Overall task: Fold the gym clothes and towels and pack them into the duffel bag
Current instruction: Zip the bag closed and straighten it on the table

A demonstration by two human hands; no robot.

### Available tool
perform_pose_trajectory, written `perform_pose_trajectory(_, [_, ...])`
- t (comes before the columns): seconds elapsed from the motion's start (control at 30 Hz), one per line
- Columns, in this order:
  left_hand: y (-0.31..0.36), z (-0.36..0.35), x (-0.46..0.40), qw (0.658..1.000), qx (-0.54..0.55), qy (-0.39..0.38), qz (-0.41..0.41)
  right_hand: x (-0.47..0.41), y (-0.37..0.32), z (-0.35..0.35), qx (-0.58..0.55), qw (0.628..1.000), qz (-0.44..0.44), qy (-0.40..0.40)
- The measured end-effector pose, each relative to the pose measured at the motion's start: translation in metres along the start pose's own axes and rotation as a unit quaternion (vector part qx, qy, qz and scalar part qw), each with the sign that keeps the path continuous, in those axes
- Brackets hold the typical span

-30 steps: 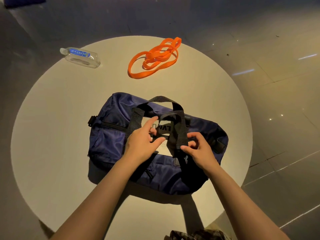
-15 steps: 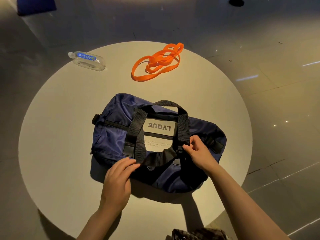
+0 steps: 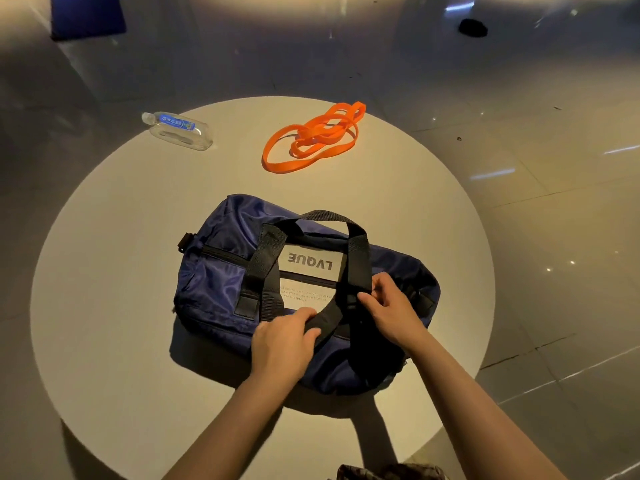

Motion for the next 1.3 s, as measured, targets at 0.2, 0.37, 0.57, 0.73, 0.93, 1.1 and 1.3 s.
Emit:
perform_pose_trajectory(0.2, [-0.015, -0.011, 0.036, 0.983, -0.035, 0.155, -0.095, -0.024, -0.012, 0.008, 0.030, 0.997, -0.001, 0.074])
perform_pose_trajectory(0.37, [-0.017, -0.013, 0.038, 0.978, 0.052, 0.164, -0.121, -0.020, -0.021, 0.003, 0.267, 0.956, 0.012, 0.119])
perform_pose_trajectory(0.57, [-0.057, 0.000, 0.010, 0.987, 0.113, 0.091, 0.070, -0.013, -0.030, -0.002, 0.269, 0.950, 0.085, 0.134])
perform_pose_trajectory(0.73, [-0.038, -0.020, 0.003, 0.995, -0.067, 0.009, 0.068, -0.016, -0.027, -0.026, 0.352, 0.926, 0.115, 0.070])
perform_pose_trajectory(0.93, [-0.033, -0.007, -0.009, 0.989, -0.106, 0.103, -0.003, -0.009, -0.042, -0.014, 0.386, 0.899, 0.178, 0.108])
perform_pose_trajectory(1.1, [-0.044, -0.016, -0.034, 0.988, -0.156, -0.019, 0.008, -0.012, -0.042, 0.035, 0.381, 0.885, 0.156, 0.216])
perform_pose_trajectory(1.3, [-0.031, 0.042, -0.046, 0.959, -0.169, 0.195, -0.119, -0.035, 0.002, 0.074, 0.375, 0.917, 0.004, 0.139])
Point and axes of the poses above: each hand's wrist, its own x-axis away from the middle knuckle, its own z-axis out of the back of the hand, y = z × x, the point moved 9 cm from there along -x, towards the middle knuckle, and after that the axes turned 4 degrees about -y, right-handed, at the moved point
